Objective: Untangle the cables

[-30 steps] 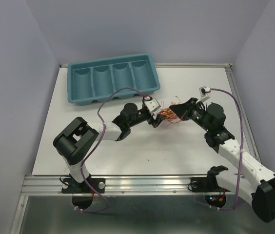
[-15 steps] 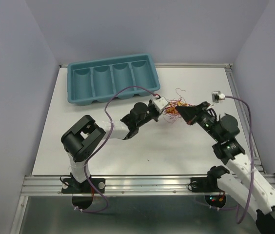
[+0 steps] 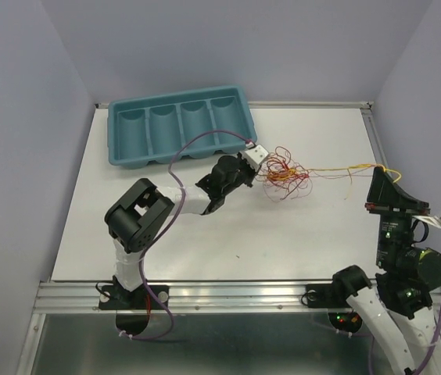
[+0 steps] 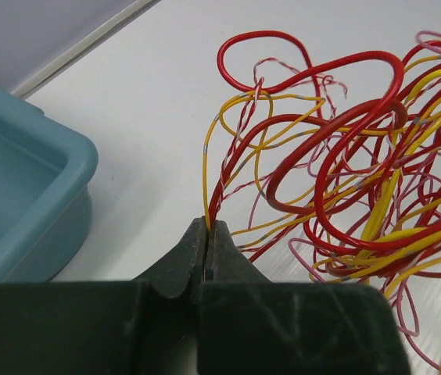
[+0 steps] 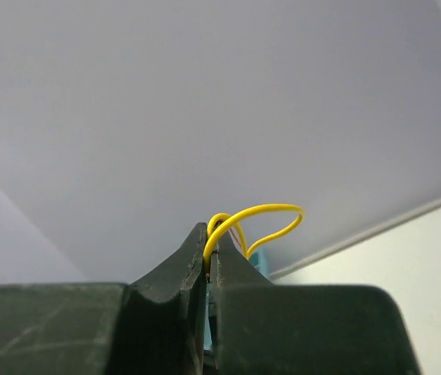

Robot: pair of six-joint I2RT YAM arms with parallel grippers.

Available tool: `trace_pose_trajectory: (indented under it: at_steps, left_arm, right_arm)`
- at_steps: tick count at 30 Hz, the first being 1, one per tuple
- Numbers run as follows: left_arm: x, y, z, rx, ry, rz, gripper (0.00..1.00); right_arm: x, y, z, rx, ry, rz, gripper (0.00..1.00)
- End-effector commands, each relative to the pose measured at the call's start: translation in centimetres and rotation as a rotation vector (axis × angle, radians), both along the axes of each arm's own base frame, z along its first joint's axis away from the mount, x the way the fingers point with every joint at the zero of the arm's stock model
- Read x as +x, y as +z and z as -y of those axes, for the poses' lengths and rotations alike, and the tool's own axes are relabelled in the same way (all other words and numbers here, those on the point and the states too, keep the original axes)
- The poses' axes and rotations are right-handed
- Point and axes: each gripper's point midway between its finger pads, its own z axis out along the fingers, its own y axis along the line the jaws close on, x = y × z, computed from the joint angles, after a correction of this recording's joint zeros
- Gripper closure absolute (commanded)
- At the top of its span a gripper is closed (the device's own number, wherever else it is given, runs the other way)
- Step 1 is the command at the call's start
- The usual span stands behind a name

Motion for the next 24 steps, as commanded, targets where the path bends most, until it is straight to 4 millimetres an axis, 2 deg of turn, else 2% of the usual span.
trace_pose_trajectory:
  at_steps: [1,3,4,5,7,8,9,10,11,12,14,18,19,20,21,23,24]
  left_arm:
    - [1.3,3.3,-2.3,-0.032,0.069,0.038,1.00]
    - [0.3,5.0,-2.4,-0.047,0.029,0.056,1.00]
    - [-0.3,6.6,-2.5,-0.067,0.009,0.076,1.00]
    - [-1.4,6.6,-2.3,-0.061,-0.043,0.067,1.00]
    - [-2.6,7.6,-2.3,-0.066,-0.093,0.078,1.00]
    - [-3.4,8.7,-2.4,-0.075,-0.121,0.089,1.00]
    - [-4.3,8.9,-2.4,-0.076,-0.157,0.086,1.00]
    - [-4.9,10.2,-2.6,-0.090,-0.173,0.105,1.00]
    - [-5.5,10.1,-2.7,-0.083,-0.194,0.096,1.00]
    - [-5.7,10.4,-2.9,-0.082,-0.198,0.099,1.00]
    - [-6.5,11.8,-3.3,-0.089,-0.212,0.119,1.00]
    - [-7.9,13.2,-3.9,-0.106,-0.246,0.138,1.00]
    - [-8.3,13.8,-4.1,-0.113,-0.253,0.144,1.00]
    - [-8.5,14.1,-4.1,-0.118,-0.259,0.147,1.00]
    - [-8.7,14.5,-4.3,-0.122,-0.259,0.152,1.00]
    - [-9.0,14.9,-4.5,-0.127,-0.262,0.157,1.00]
    - [-9.2,15.1,-4.6,-0.131,-0.262,0.162,1.00]
  right_arm:
    - [0.4,0.7,1.9,0.013,-0.115,-0.037,0.99]
    - [2.3,-0.6,0.1,-0.059,-0.065,-0.106,0.63]
    - [4.4,-2.0,-2.0,-0.123,-0.007,-0.177,0.44]
    - [5.4,-2.9,-2.9,-0.150,0.021,-0.224,0.27]
    - [7.2,-4.6,-5.2,-0.205,0.102,-0.311,0.24]
    - [8.8,-6.9,-6.4,-0.242,0.134,-0.399,0.23]
    - [9.5,-7.9,-7.3,-0.251,0.169,-0.431,0.22]
    - [9.8,-8.4,-8.6,-0.277,0.224,-0.448,0.22]
    - [10.9,-10.0,-9.6,-0.306,0.259,-0.499,0.21]
    - [10.9,-10.6,-10.9,-0.340,0.320,-0.511,0.21]
    - [11.5,-11.8,-12.0,-0.371,0.367,-0.547,0.21]
    - [12.4,-14.6,-14.0,-0.401,0.459,-0.619,0.20]
    - [12.7,-14.4,-14.1,-0.384,0.458,-0.608,0.18]
    - [12.8,-14.5,-14.4,-0.358,0.471,-0.608,0.00]
    - [13.2,-14.6,-15.0,-0.279,0.498,-0.615,0.00]
    - [13.9,-14.7,-14.7,-0.155,0.473,-0.650,0.00]
    - [14.0,-13.6,-14.8,-0.061,0.479,-0.648,0.00]
